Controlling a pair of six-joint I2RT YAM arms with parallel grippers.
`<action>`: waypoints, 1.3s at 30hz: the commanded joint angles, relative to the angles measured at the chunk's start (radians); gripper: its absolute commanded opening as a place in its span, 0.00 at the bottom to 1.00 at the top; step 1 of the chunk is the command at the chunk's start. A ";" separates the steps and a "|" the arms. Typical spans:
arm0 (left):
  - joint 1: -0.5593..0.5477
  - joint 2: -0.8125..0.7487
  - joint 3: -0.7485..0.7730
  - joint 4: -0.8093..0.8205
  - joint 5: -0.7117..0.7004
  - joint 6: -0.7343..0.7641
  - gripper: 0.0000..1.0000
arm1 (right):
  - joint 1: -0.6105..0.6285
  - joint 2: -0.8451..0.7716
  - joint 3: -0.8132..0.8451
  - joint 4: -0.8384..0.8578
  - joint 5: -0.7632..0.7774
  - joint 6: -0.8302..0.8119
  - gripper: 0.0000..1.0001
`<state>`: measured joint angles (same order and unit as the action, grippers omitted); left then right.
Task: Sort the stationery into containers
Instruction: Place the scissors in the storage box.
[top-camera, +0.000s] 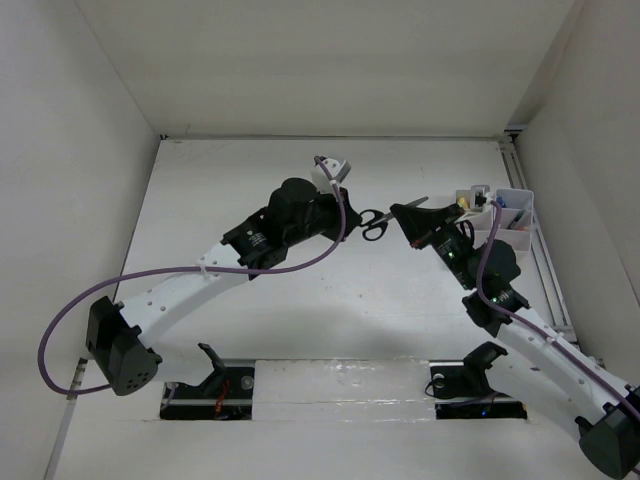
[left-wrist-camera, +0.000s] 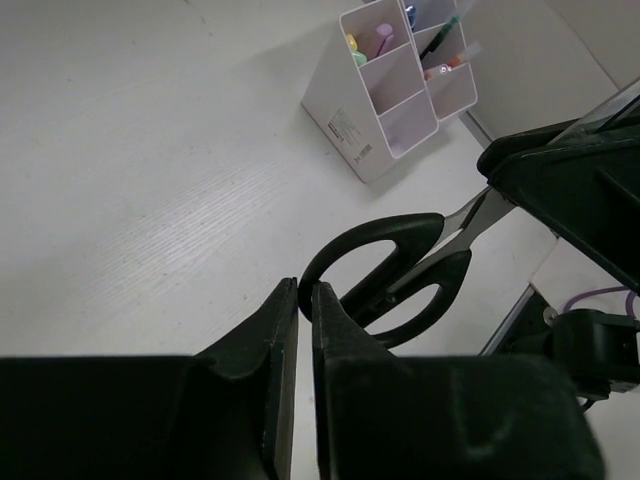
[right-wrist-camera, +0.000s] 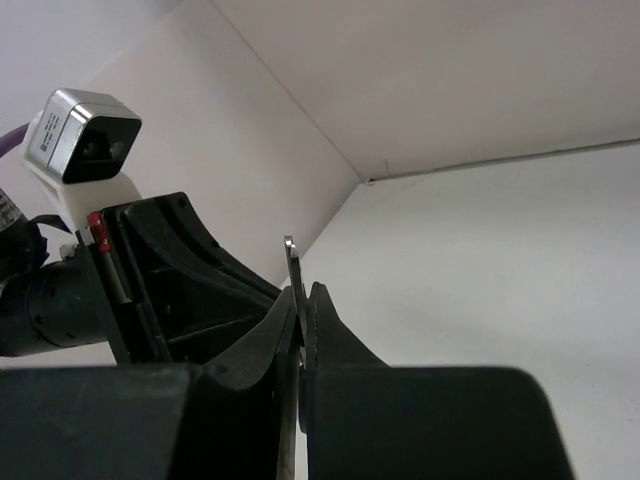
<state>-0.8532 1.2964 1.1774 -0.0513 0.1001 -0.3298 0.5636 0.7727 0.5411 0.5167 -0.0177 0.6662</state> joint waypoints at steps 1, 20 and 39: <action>-0.007 -0.036 -0.002 0.050 0.043 0.000 0.03 | 0.004 -0.001 0.028 0.088 -0.007 -0.086 0.00; 0.051 -0.146 0.045 -0.447 -0.442 -0.092 1.00 | -0.257 0.036 0.270 -0.858 0.798 0.022 0.00; 0.051 -0.361 -0.176 -0.305 -0.275 -0.002 1.00 | -0.360 0.301 0.402 -1.025 1.095 0.257 0.00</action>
<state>-0.7990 0.9623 1.0077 -0.4000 -0.2005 -0.3534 0.2218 1.0405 0.8951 -0.5121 1.0348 0.8944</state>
